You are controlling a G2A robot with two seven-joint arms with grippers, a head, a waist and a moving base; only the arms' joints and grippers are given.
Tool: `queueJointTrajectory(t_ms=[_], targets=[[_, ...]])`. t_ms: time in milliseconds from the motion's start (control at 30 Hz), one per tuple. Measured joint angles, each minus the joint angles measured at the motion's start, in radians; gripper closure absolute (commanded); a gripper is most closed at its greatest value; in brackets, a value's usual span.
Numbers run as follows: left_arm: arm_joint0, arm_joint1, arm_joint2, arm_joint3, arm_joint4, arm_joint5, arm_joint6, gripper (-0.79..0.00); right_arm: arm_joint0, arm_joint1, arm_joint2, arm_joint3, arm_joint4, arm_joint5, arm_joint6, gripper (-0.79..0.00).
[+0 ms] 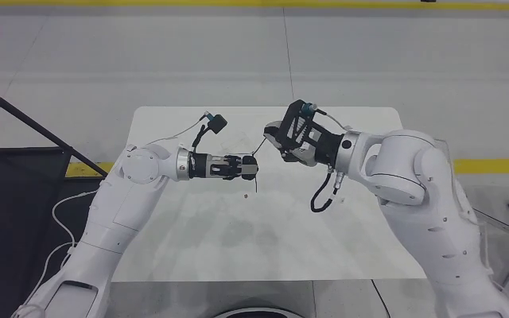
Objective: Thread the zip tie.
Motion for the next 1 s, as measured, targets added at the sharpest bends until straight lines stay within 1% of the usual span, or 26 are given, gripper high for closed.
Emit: queueJointTrajectory(t_ms=[600,833,1000], targets=[[0.0,0.0,0.0,0.0,0.0,0.0,0.0,0.0,0.003,-0.006,-0.044,-0.035,-0.184,0.107,-0.011,0.0],[0.0,0.0,0.0,0.0,0.0,0.0,0.0,0.0,0.0,-0.007,-0.052,-0.033,-0.17,0.079,-0.007,0.0],[0.0,0.0,0.0,0.0,0.0,0.0,0.0,0.0,-0.012,-0.003,-0.04,-0.036,-0.129,0.036,-0.011,0.0]])
